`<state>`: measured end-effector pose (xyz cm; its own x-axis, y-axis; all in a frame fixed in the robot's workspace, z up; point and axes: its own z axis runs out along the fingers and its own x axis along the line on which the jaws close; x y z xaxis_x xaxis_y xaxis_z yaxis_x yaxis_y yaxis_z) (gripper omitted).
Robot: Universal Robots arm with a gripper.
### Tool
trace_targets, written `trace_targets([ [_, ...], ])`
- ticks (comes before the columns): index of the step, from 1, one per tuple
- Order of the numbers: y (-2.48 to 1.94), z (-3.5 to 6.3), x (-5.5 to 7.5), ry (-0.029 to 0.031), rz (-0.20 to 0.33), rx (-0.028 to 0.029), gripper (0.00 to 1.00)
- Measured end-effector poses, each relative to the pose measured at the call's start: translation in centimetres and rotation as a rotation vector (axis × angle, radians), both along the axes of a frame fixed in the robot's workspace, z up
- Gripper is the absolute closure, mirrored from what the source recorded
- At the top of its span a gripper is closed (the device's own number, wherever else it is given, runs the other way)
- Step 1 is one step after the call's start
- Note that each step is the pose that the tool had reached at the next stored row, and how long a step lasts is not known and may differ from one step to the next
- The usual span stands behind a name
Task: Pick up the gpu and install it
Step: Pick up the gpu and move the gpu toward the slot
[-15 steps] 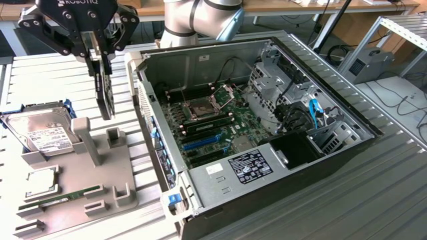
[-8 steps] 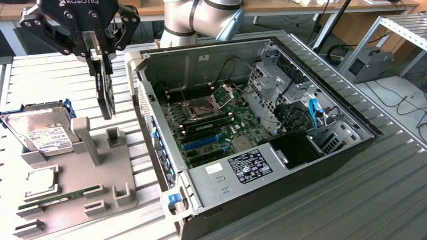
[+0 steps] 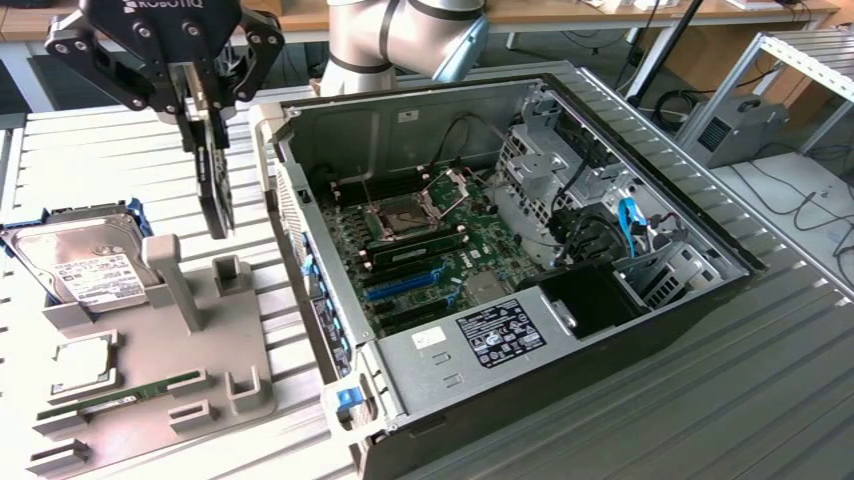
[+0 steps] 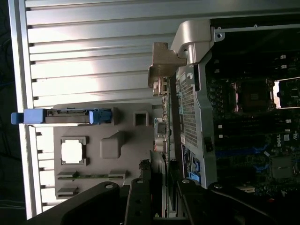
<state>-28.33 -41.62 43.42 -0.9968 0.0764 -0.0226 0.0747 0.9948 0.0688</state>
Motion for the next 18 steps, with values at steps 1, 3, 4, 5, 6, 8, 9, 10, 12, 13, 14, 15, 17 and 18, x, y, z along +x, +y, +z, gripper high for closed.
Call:
trace_targets([
  [1, 0.00, 0.00, 0.03, 0.0000, 0.000, 0.0001, 0.74],
  [3, 0.00, -0.01, 0.09, 0.0000, 0.000, 0.0001, 0.74],
  [4, 0.00, 0.00, 0.12, 0.0000, 0.000, 0.0001, 0.74],
  [5, 0.00, -0.01, 0.15, 0.0000, 0.000, 0.0002, 0.74],
  [6, 0.00, -0.01, 0.17, 0.0000, 0.000, 0.0002, 0.74],
  [8, 0.00, -0.01, 0.24, 0.0000, 0.000, 0.0002, 0.74],
  [9, 0.00, -0.02, 0.26, 0.0000, 0.000, 0.0003, 0.74],
  [10, 0.00, -0.02, 0.30, 0.0000, 0.000, 0.0003, 0.74],
  [12, 0.00, -0.02, 0.38, 0.0001, 0.000, 0.0004, 0.74],
  [13, 0.00, -0.02, 0.41, 0.0000, 0.000, 0.0005, 0.74],
  [14, 0.00, -0.03, 0.44, 0.0000, 0.000, 0.0005, 0.74],
  [15, 0.00, -0.03, 0.46, 0.0000, 0.000, 0.0005, 0.74],
  [17, 0.00, -0.03, 0.52, 0.0000, 0.000, 0.0006, 0.74],
  [18, 0.00, -0.03, 0.55, 0.0000, 0.000, 0.0007, 0.74],
])
